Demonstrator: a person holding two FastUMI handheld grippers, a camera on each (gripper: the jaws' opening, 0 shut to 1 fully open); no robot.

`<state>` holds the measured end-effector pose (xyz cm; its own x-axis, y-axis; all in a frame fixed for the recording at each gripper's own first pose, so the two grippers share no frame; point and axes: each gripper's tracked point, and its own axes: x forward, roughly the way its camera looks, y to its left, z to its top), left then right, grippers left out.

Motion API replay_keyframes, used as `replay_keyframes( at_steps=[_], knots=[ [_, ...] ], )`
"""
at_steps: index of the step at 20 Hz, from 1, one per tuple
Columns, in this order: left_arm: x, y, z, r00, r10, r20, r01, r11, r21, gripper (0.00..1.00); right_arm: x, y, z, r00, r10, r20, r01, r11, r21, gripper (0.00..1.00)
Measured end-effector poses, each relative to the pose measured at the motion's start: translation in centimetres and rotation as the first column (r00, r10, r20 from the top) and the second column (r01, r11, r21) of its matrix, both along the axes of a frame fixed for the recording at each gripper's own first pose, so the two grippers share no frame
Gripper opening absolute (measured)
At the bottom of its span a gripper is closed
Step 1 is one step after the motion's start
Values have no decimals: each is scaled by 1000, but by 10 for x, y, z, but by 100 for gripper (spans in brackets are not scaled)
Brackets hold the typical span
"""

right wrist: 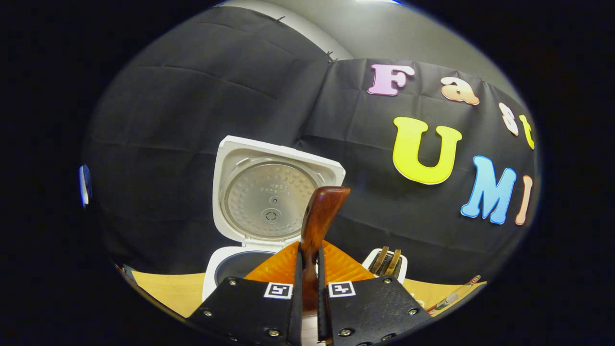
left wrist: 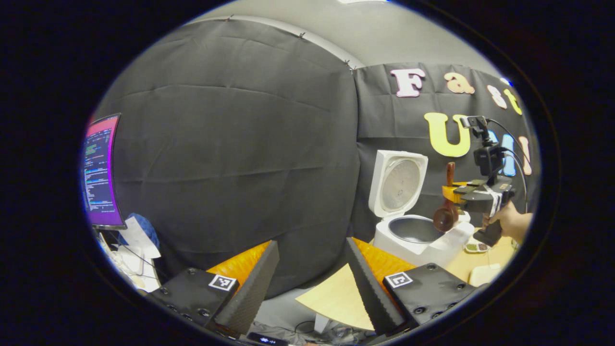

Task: Close the left gripper, press the button to open the rice cooker; take a wooden spoon from the chopstick holder with the right hand, scoop a spoonful of rice and pour it into the rice cooker, then put the wooden spoon back into the chopstick holder.

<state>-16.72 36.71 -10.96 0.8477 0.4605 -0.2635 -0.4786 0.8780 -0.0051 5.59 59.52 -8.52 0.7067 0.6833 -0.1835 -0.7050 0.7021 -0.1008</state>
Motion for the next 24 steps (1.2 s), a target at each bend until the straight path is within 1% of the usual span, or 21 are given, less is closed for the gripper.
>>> replay_keyframes(
  at_steps=[1,2,3,4,5,6,7,9,10,11,12,13,14,17,19,21,24],
  knots=[
    [1,-1,2,1000,-4,2,4,1000,1,92,-1,1,0,999,8,-47,-6,1000,30,13],
    [2,-2,3,1000,-8,3,8,1000,1,96,-1,1,1,994,14,-109,-6,997,75,13],
    [3,-2,4,1000,-10,5,10,1000,0,96,-1,-1,2,983,22,-183,2,992,128,13],
    [3,-4,6,1000,-12,9,12,1000,-2,96,-1,-3,3,966,26,-257,23,982,185,13],
    [4,-7,8,1000,-16,13,16,1000,-3,92,-1,-6,6,946,29,-324,50,971,235,13],
    [5,-10,9,1000,-24,16,24,1000,-3,92,-1,-10,8,925,30,-378,81,958,275,13],
    [7,-13,11,999,-30,19,30,1000,0,96,0,-16,11,904,37,-425,106,945,309,13],
    [14,-19,13,999,-45,26,45,999,5,96,3,-32,16,870,42,-492,157,921,356,13],
    [18,-22,16,998,-54,32,53,999,5,92,3,-39,18,852,53,-521,179,906,384,13],
    [21,-26,19,997,-64,39,63,998,6,96,3,-46,21,833,62,-550,204,890,408,13],
    [26,-30,21,996,-72,46,72,997,6,96,-1,-51,18,817,69,-572,224,876,426,13],
    [30,-34,22,995,-82,51,82,997,5,96,0,-60,20,807,71,-586,241,866,437,13],
    [35,-39,24,994,-93,56,93,996,5,96,1,-70,23,805,64,-590,255,860,442,13],
    [54,-57,36,988,-136,79,135,991,14,96,3,-111,34,811,33,-585,284,852,440,13],
    [68,-70,38,981,-170,91,170,985,18,96,3,-134,28,813,9,-583,305,845,439,13],
    [79,-86,41,977,-191,94,191,982,9,96,8,-162,27,813,-27,-581,332,842,426,13],
    [95,-113,54,965,-231,121,231,973,17,96,14,-206,28,822,-86,-564,373,828,418,13]
  ],
)
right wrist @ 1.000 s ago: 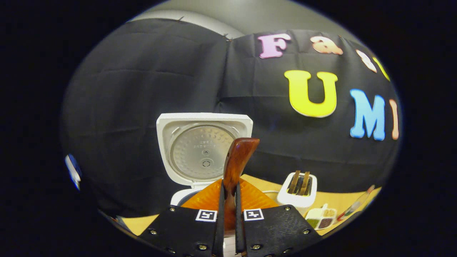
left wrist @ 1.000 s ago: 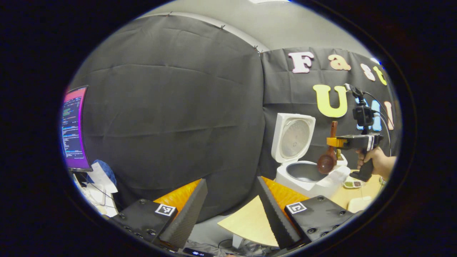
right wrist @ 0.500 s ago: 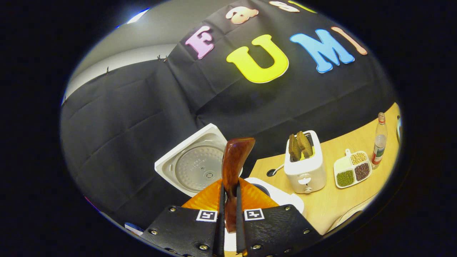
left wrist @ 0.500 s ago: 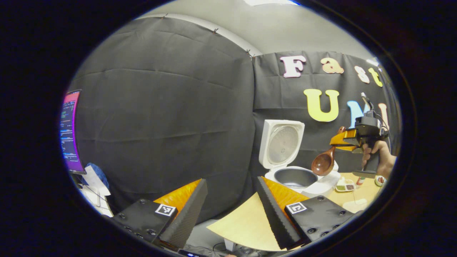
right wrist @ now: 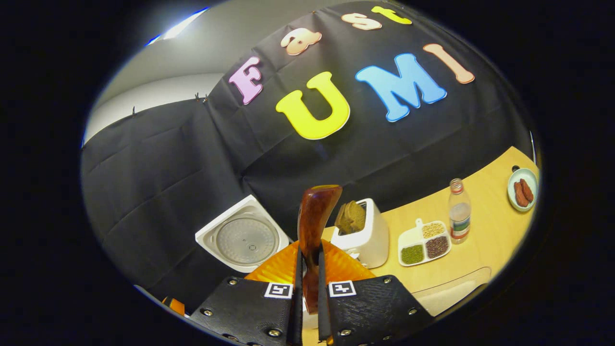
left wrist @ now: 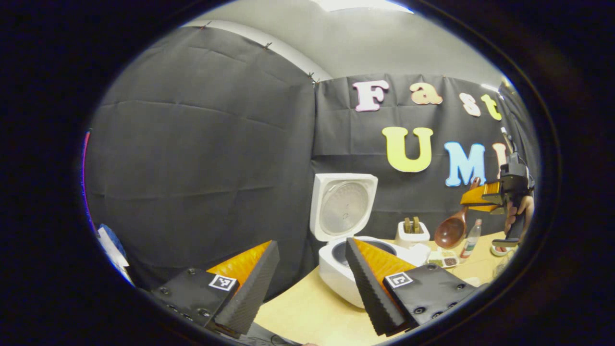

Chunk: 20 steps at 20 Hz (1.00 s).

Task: Close the left gripper, press the button to open the rice cooker; take a wooden spoon from the chopstick holder with the right hand, scoop a spoonful of rice and pour it into the rice cooker, then put the wooden spoon back into the chopstick holder.

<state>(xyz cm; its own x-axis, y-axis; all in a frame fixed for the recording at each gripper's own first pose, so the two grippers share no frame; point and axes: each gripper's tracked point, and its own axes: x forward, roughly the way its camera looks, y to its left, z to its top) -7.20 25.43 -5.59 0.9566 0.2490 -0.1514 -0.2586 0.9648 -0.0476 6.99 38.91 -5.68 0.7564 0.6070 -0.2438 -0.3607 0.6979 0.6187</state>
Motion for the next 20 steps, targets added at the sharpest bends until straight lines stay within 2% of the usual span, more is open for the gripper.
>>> replay_keyframes(
  at_steps=[3,4,6,7,9,13,15,16,17,18,20],
  knots=[
    [12,-26,7,999,-41,4,41,999,5,100,6,-42,-1,999,-51,3,51,999,-14,13],
    [13,-36,8,999,-54,6,54,999,4,96,8,-56,-2,997,-72,6,72,997,-19,13],
    [18,-56,13,997,-81,14,81,997,1,96,12,-89,5,994,-109,8,109,994,-31,13],
    [20,-66,16,995,-94,17,94,996,-1,100,12,-102,4,992,-126,10,126,991,-37,13],
    [23,-86,19,992,-122,23,122,993,-1,96,14,-131,2,986,-164,19,165,985,-55,13],
    [30,-124,27,985,-169,34,169,986,3,97,15,-195,-8,969,-245,25,247,964,-96,13],
    [34,-140,30,981,-189,38,189,982,1,92,13,-224,-16,958,-285,13,285,952,-107,13],
    [34,-149,31,979,-199,37,199,980,2,97,12,-239,-19,952,-305,9,305,946,-110,13],
    [35,-156,33,978,-207,36,207,978,4,97,11,-252,-22,946,-323,4,321,940,-116,13],
    [35,-164,34,976,-216,38,216,976,9,92,11,-265,-25,941,-338,1,336,934,-122,13],
    [35,-176,39,972,-232,41,231,973,17,92,10,-290,-30,929,-371,2,368,920,-134,13]
  ],
)
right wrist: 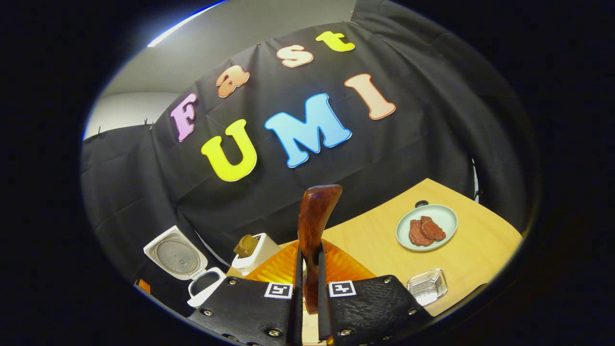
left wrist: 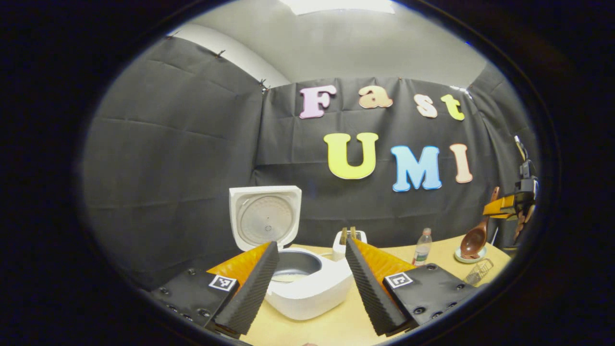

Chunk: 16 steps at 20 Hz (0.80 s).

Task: Close the left gripper, press the button to open the rice cooker; take a wooden spoon from the chopstick holder with the right hand, scoop a spoonful of rice and pour it into the rice cooker, then put the wooden spoon back into the chopstick holder.

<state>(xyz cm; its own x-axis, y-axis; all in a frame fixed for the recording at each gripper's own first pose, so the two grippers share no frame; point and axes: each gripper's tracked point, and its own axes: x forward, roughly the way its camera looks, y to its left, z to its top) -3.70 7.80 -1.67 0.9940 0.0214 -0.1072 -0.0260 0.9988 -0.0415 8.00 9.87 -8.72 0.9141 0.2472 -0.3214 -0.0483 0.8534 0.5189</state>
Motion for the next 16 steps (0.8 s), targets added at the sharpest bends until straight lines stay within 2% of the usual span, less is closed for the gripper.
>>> replay_keyframes(
  at_steps=[1,2,5,8,9,10,11,15,16],
  knots=[
    [-1,-7,1,1000,-7,1,7,1000,4,96,0,-14,-3,1000,-22,1,22,1000,-9,13],
    [1,-13,3,1000,-13,0,13,1000,7,92,0,-24,-6,999,-41,-2,41,999,-17,13],
    [3,-27,10,1000,-28,6,28,1000,12,100,-2,-57,-20,996,-93,-8,93,994,-53,13],
    [7,-42,19,999,-32,17,32,999,31,92,-7,-89,-39,991,-129,-30,126,988,-87,13],
    [9,-46,21,999,-34,17,34,999,38,92,-9,-97,-45,989,-139,-40,135,986,-93,13],
    [3,-45,20,999,-36,16,35,998,45,100,-9,-105,-52,987,-149,-51,144,985,-99,13],
    [2,-47,20,999,-36,15,36,998,52,96,-10,-111,-59,985,-160,-64,153,983,-103,13],
    [-3,-59,25,999,-44,17,43,996,78,96,-16,-130,-85,977,-189,-101,176,977,-122,13],
    [-4,-61,24,999,-45,17,44,996,81,92,-18,-134,-91,975,-195,-110,180,975,-131,13]
  ],
)
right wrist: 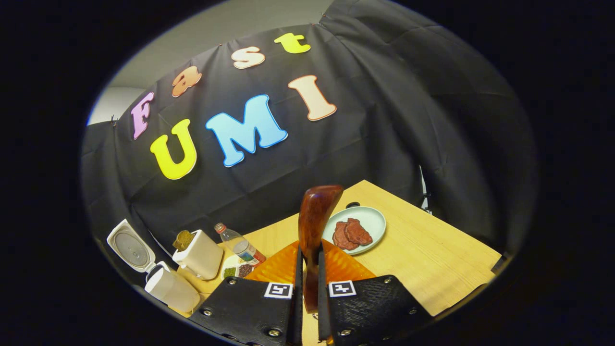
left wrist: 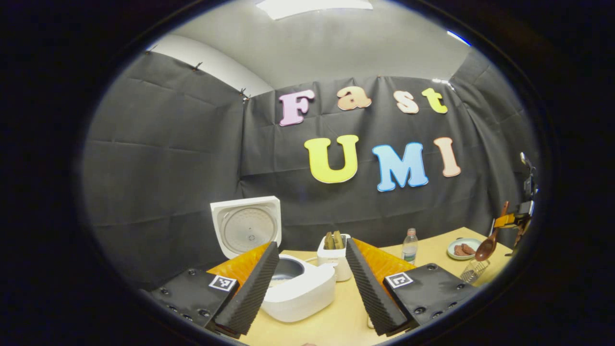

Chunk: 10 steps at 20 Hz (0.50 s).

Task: Close the left gripper, press the button to open the rice cooker; take a wooden spoon from the chopstick holder with the right hand, scoop a spoonful of rice and pour it into the rice cooker, then put the wooden spoon back into the chopstick holder.

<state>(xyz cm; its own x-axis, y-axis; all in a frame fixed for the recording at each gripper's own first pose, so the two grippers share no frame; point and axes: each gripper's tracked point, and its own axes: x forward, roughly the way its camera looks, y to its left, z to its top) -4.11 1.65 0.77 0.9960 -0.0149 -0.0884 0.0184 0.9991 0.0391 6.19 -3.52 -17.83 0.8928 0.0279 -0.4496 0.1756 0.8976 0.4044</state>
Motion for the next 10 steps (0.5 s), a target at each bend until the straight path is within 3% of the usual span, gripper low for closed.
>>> replay_keyframes(
  at_steps=[1,2,9,10],
  knots=[
    [0,-2,0,1000,-1,-2,1,1000,2,96,-2,-2,-8,1000,-2,-15,2,1000,-3,13],
    [-2,-3,0,1000,0,-3,0,1000,3,92,-4,-3,-14,1000,-2,-26,2,1000,-2,13],
    [-6,-12,-4,1000,-4,-14,5,1000,16,92,-15,3,-54,993,33,-110,-28,999,44,13],
    [-5,-14,-5,1000,-7,-16,7,1000,16,97,-17,3,-58,992,39,-120,-34,998,44,13]
  ],
)
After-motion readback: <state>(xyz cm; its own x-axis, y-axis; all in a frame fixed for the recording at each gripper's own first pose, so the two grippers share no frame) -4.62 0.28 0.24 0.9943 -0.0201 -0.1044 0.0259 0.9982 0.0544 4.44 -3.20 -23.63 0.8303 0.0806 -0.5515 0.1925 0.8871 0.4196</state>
